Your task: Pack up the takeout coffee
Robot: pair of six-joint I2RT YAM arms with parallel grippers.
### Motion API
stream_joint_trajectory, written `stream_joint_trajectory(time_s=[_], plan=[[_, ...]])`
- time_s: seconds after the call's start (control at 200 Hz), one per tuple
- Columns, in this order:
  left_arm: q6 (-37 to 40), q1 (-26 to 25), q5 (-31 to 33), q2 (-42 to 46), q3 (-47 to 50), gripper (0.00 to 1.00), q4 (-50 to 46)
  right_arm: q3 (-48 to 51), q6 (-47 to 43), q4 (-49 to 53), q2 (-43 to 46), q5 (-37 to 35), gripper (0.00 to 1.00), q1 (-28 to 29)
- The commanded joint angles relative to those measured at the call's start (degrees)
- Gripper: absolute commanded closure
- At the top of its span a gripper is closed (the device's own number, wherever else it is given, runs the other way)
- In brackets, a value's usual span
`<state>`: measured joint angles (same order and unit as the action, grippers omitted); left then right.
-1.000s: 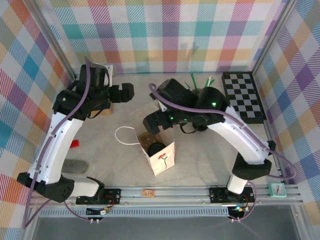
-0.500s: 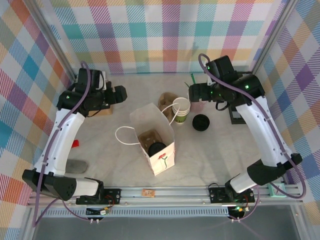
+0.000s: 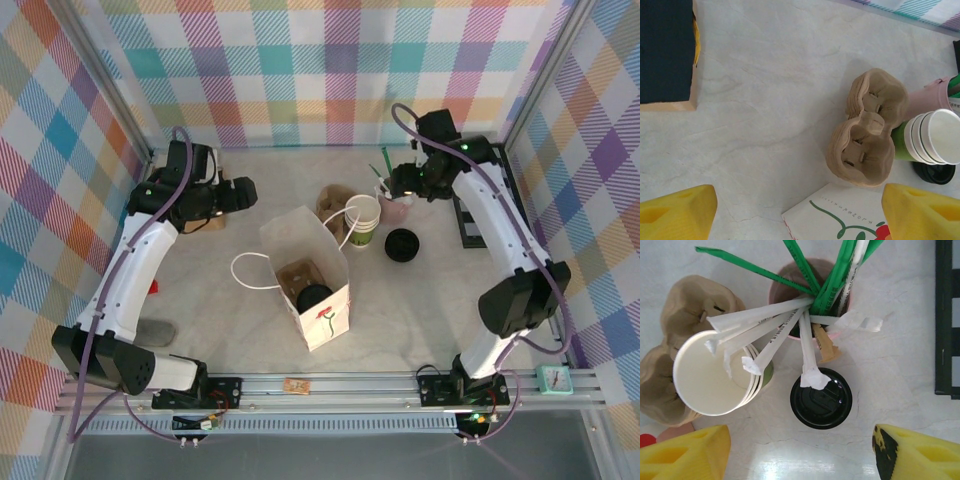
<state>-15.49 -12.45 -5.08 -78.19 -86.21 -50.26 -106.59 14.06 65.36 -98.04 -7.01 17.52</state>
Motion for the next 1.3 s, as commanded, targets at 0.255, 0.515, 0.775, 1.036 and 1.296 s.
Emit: stream_joint_trajectory(time_s=[0.255,0.515,0.775,1.036,1.296], plan=[[0.19,0.93,0.42,0.23,1.65,0.16,1.34,-0.88,0.35,-3.98,-4.33,-0.06,0.29,-1.0],[0.28,0.93,0.51,0.67,2.45,0.18,1.4,-2.74,0.08,-2.96,-6.67,-0.51,0.29,-1.09],[0.59,1.19,1.05,0.86,3.07,0.2,1.48,-4.45,-0.36,-2.64,-9.04,-0.38,0.3,-1.1],[0.54,1.51,1.08,1.38,3.2,0.21,1.48,-6.08,-0.64,-2.08,-10.83,-1.04,0.34,-1.14],[0.8,1.69,0.61,0.92,3.25,0.21,1.57,-6.89,-0.18,-1.53,-11.47,-3.79,0.41,-1.16]])
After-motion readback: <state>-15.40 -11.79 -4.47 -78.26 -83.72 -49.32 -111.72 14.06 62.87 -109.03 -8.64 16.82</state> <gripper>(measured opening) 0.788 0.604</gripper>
